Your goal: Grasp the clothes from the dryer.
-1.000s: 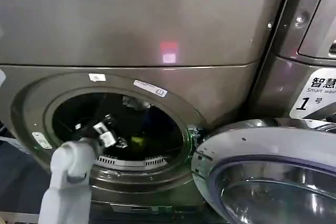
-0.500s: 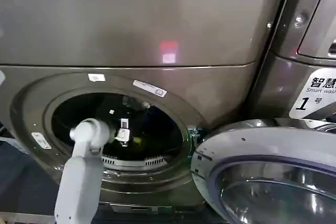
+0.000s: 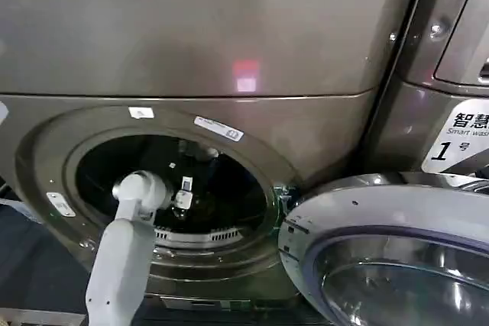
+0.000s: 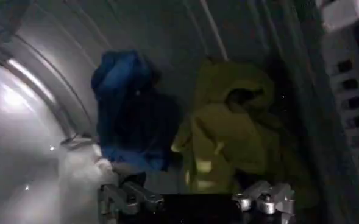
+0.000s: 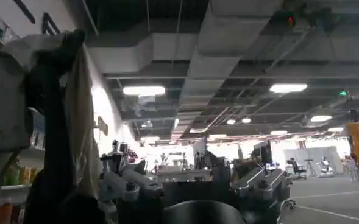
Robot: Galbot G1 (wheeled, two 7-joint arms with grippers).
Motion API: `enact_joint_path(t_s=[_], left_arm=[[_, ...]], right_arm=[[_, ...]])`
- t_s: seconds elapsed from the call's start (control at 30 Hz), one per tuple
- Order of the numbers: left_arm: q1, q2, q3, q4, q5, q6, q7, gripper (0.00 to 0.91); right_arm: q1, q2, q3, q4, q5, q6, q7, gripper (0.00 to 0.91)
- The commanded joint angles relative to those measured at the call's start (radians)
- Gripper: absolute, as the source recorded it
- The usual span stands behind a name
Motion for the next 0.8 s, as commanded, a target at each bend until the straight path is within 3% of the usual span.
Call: enact_joint_path(t_s=[0.03, 0.57, 0.67, 0.8], left_arm=[[0.002, -0.002, 0.009, 0.048, -0.066, 0.026, -0.01, 0.0], [0.008, -0.001, 0.015, -0.032, -0.2, 0.101, -0.063, 0.0], [0.0, -0.003, 0.009, -0.035, -0.266, 0.129, -0.191, 0.0], [0.006, -0.029, 0.011, -0.04, -0.392, 0.227, -0.61, 0.0]], right_arm=[[-0.001, 0.0, -0.003, 0.002, 0.0, 0.0, 0.0, 0.907], [0.0, -0.002, -0.014, 0.002, 0.002, -0.001, -0.014, 0.907], [-0.001, -0.002, -0.017, 0.008, 0.001, -0.006, -0.014, 0.907], [-0.001, 0.0, -0.017, 0.015, 0.001, -0.011, -0.015, 0.907]])
